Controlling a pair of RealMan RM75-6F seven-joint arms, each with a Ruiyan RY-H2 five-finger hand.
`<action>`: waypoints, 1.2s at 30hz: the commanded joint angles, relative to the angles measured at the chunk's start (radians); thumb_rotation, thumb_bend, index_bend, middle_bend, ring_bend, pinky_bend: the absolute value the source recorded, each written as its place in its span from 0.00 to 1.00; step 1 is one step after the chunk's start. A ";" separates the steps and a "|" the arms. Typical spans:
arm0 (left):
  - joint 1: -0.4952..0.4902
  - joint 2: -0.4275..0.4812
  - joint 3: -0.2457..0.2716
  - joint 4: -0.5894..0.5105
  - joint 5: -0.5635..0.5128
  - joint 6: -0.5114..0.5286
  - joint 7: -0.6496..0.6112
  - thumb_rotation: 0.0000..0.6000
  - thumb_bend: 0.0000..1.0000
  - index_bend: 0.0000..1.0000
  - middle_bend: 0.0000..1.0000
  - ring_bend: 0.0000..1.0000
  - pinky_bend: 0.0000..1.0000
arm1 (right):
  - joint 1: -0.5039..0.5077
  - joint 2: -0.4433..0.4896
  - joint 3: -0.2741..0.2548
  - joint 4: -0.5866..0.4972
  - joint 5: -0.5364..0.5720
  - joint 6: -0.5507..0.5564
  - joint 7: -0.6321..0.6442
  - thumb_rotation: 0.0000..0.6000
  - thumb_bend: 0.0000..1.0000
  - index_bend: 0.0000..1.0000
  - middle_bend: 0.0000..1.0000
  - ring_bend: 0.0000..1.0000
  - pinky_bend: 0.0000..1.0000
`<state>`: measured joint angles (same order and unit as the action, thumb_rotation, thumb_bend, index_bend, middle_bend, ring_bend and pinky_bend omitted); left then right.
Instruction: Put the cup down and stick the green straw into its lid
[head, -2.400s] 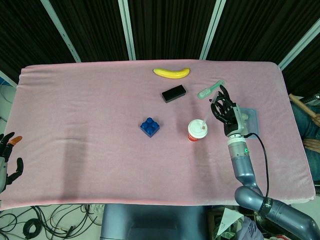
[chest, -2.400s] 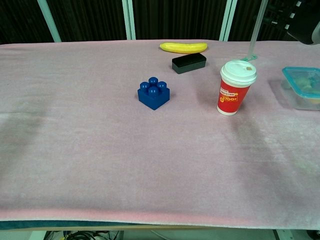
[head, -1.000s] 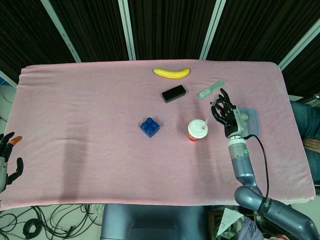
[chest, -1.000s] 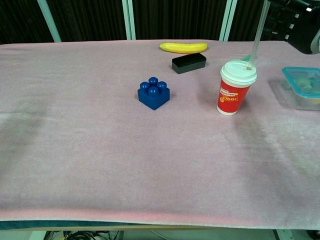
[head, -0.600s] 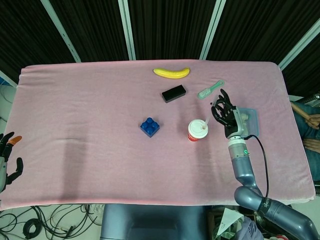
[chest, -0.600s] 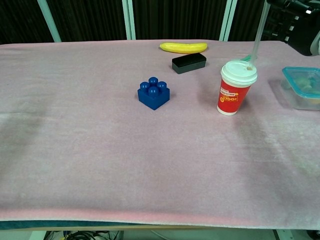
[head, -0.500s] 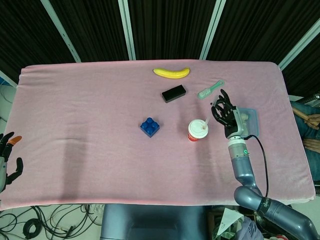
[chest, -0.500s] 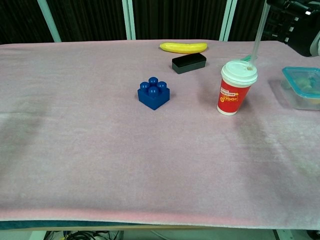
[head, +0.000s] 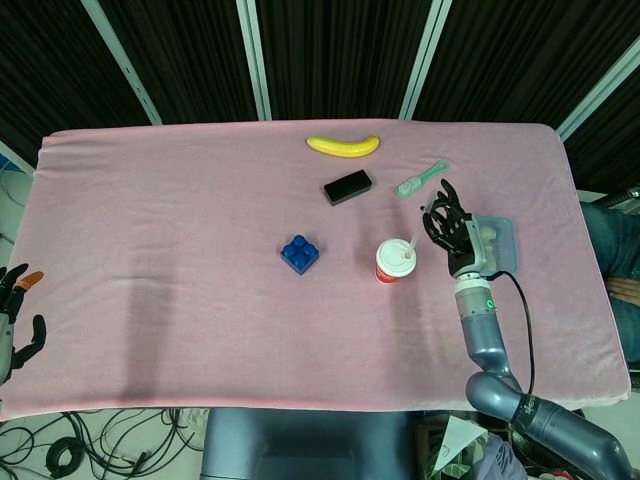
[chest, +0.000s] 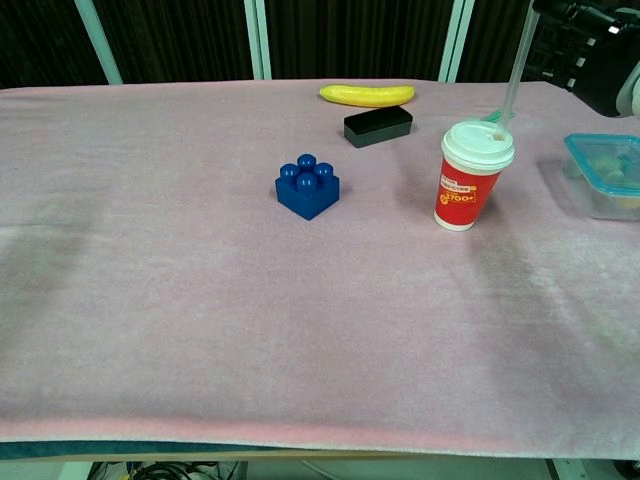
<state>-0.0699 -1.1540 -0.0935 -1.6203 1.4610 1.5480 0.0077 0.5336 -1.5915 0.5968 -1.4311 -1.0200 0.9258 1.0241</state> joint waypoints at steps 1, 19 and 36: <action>0.000 0.000 0.000 0.000 0.000 0.000 0.000 1.00 0.58 0.20 0.09 0.02 0.00 | -0.005 -0.007 -0.002 0.006 -0.020 0.008 0.023 1.00 0.35 0.65 0.01 0.00 0.18; 0.001 0.002 -0.001 -0.004 -0.007 -0.003 0.002 1.00 0.58 0.20 0.09 0.02 0.00 | -0.010 -0.053 -0.078 0.115 -0.221 0.058 0.214 1.00 0.36 0.66 0.01 0.02 0.18; 0.001 0.003 -0.002 -0.009 -0.014 -0.008 0.008 1.00 0.58 0.20 0.09 0.02 0.00 | 0.006 -0.084 -0.163 0.247 -0.337 0.112 0.352 1.00 0.39 0.68 0.01 0.02 0.18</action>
<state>-0.0694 -1.1508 -0.0952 -1.6287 1.4466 1.5402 0.0152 0.5365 -1.6708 0.4430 -1.1954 -1.3489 1.0335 1.3677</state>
